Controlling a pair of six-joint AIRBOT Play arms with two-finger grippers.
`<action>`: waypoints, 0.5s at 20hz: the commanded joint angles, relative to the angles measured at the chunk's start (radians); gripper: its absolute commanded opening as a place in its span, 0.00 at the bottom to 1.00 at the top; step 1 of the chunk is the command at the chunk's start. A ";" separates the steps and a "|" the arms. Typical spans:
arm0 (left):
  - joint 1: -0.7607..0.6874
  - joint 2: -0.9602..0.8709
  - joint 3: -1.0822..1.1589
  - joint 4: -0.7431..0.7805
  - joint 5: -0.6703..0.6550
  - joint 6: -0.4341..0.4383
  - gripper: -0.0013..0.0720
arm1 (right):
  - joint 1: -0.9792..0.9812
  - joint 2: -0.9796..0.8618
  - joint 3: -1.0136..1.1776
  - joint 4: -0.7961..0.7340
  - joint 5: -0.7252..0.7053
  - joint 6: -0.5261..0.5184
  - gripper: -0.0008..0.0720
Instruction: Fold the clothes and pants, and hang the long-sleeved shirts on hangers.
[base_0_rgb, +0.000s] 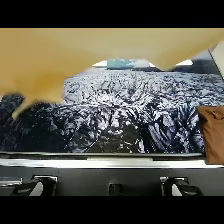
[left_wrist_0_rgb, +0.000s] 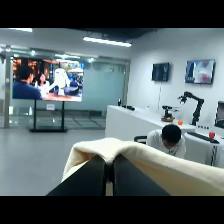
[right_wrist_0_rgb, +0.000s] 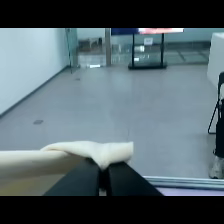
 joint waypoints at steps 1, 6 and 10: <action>-0.001 0.020 0.029 0.000 0.032 -0.045 0.04 | 0.001 0.043 0.020 -0.043 -0.004 0.032 0.06; -0.001 -0.101 0.012 0.037 -0.195 -0.045 0.04 | 0.001 -0.048 0.018 -0.074 0.229 0.037 0.06; -0.004 -0.276 -0.197 0.060 -0.419 -0.027 0.05 | 0.001 -0.280 -0.074 -0.077 0.487 0.035 0.06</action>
